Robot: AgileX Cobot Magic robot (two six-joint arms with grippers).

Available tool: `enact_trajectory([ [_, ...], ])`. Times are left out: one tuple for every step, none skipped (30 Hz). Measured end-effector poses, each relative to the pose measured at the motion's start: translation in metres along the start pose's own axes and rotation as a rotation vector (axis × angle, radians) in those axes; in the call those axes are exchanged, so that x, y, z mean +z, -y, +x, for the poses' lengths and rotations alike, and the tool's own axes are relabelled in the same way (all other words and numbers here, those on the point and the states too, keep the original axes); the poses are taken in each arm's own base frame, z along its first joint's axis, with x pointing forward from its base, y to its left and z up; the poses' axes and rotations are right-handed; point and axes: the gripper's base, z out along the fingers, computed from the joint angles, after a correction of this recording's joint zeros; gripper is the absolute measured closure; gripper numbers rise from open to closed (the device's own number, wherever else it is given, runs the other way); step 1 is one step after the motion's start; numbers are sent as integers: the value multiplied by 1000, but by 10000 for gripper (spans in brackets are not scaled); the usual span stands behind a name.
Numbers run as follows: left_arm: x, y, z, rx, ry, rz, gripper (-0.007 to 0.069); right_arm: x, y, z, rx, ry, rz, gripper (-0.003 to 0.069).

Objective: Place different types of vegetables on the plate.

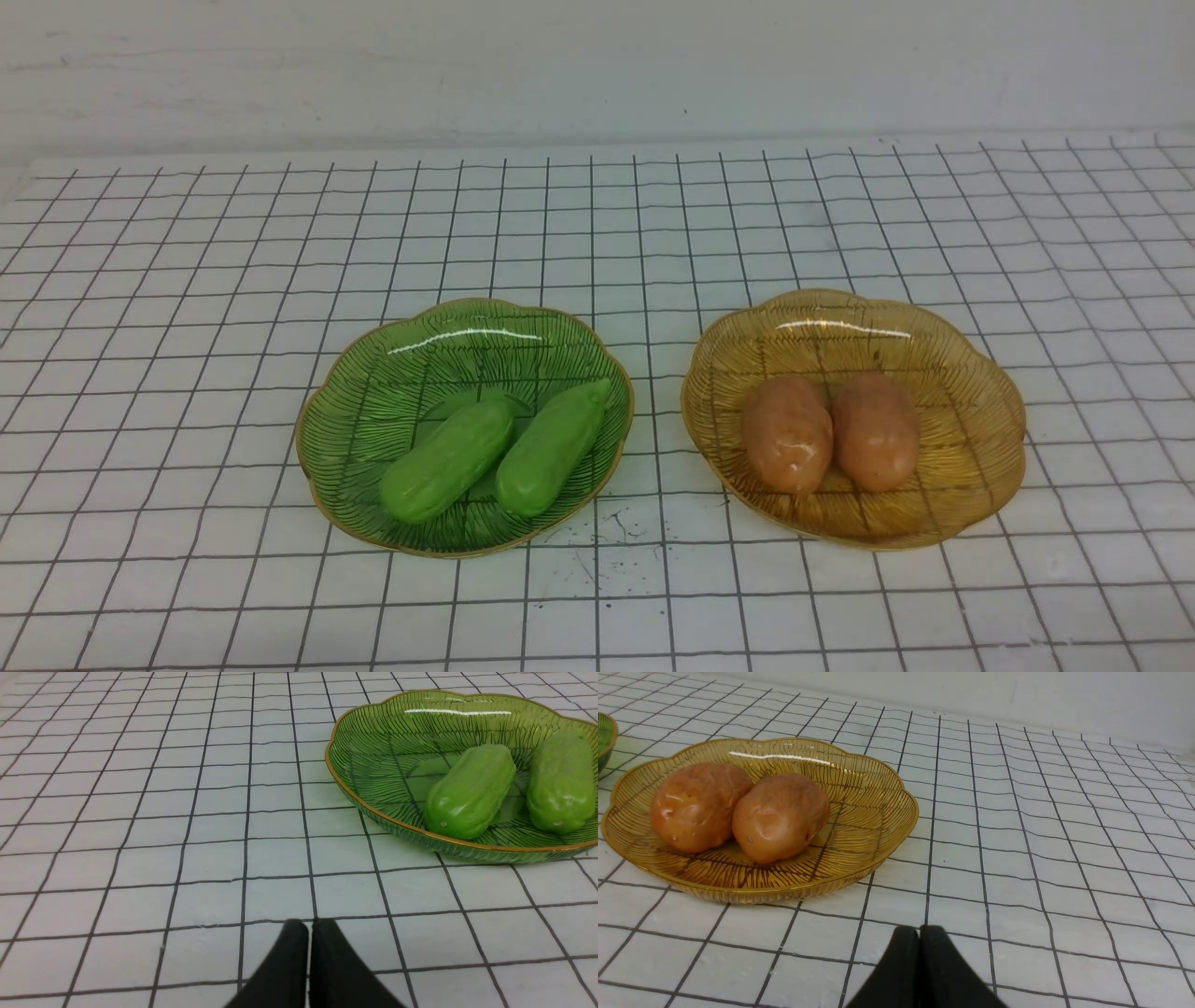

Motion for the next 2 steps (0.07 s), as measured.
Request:
enact_trajectory([
  [0,0,0,0,0,0,632,0,0,0,0,0,0,673],
  [0,0,0,0,0,0,632,0,0,0,0,0,0,673],
])
